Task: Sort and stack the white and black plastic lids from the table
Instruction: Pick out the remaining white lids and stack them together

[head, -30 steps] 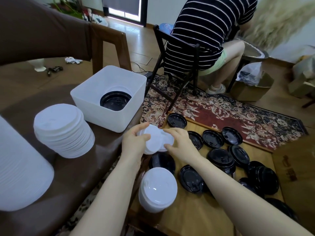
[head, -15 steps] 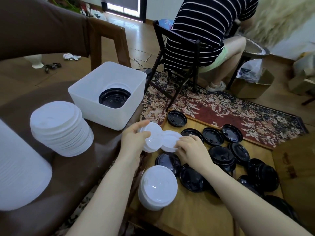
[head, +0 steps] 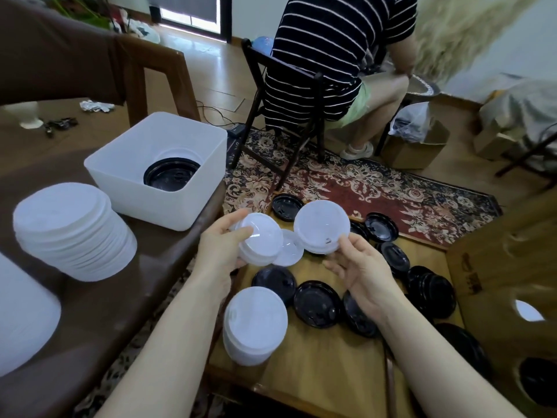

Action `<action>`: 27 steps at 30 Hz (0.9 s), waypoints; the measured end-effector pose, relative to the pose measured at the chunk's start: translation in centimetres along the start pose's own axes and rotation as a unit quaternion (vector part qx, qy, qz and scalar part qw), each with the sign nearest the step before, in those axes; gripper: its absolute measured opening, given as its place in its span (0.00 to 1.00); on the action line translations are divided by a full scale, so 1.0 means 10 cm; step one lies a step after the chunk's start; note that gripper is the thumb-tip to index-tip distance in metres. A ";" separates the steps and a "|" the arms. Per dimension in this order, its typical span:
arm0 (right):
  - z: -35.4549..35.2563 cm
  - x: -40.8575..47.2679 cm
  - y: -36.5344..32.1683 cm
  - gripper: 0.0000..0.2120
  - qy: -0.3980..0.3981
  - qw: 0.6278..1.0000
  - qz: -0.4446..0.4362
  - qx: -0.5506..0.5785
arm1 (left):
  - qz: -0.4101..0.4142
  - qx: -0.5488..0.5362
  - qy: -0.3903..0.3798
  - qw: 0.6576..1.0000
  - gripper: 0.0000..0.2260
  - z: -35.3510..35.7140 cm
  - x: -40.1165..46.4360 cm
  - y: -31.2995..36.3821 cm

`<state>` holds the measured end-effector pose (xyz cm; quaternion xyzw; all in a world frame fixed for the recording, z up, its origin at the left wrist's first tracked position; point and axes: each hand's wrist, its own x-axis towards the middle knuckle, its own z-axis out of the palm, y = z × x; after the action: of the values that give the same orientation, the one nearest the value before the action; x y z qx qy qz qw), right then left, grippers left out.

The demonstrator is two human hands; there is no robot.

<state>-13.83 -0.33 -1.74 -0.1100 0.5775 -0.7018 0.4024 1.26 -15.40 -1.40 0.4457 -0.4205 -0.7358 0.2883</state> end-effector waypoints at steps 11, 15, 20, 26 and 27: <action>0.27 -0.33 0.08 0.15 -0.099 0.991 0.055 0.068 | -0.060 -0.083 -0.110 0.989 0.14 0.09 -0.08 -0.06; 0.33 -0.36 0.12 0.20 -0.083 0.993 0.051 -0.062 | -0.055 -0.096 -0.147 0.983 0.09 0.11 -0.12 -0.07; 0.31 -0.38 0.09 0.20 -0.080 0.981 0.053 -0.168 | -0.043 -0.070 -0.167 0.982 0.16 0.09 -0.10 -0.06; 0.22 -0.32 -0.11 0.26 0.010 0.978 0.041 -0.206 | -0.037 -0.051 -0.193 0.979 0.15 0.08 -0.08 -0.05; 0.21 -0.30 -0.14 0.25 0.019 0.978 0.026 -0.208 | -0.039 -0.045 -0.201 0.978 0.16 0.08 -0.09 -0.05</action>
<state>-11.18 0.29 1.11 -0.1634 0.7211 -0.5573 0.3779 0.88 -14.14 -1.29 0.2915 -0.4188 -0.8391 0.1884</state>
